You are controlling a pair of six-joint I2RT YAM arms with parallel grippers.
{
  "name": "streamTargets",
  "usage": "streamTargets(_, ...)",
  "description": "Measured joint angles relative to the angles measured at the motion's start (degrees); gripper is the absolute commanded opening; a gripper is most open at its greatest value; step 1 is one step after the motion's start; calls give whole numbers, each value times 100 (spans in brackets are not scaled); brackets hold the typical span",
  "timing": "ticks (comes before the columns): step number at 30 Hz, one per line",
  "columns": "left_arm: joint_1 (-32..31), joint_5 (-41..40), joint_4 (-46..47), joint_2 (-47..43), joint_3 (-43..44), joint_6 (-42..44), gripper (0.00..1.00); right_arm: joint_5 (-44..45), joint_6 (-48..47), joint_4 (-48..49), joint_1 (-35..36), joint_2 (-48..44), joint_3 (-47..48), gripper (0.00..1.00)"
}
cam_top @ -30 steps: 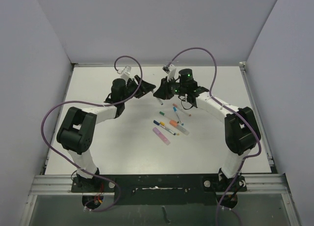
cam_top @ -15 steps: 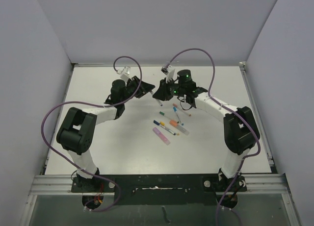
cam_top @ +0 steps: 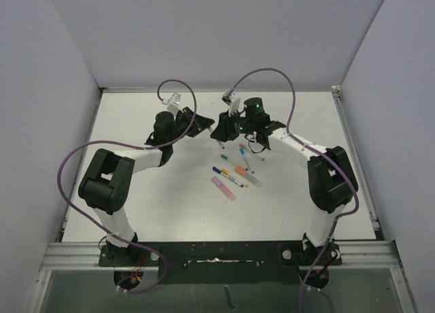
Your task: Open the pen caps
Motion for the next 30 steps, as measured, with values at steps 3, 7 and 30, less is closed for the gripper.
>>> streamTargets(3, -7, 2, 42, 0, 0, -50, 0, 0, -2, -24, 0, 2, 7, 32)
streamTargets(7, -7, 0, 79, 0, 0, -74, 0, -9, 0, -20, 0, 127, 111, 30)
streamTargets(30, 264, 409, -236, 2, 245, -317, 0, -70, -114, 68, 76, 179, 199, 0)
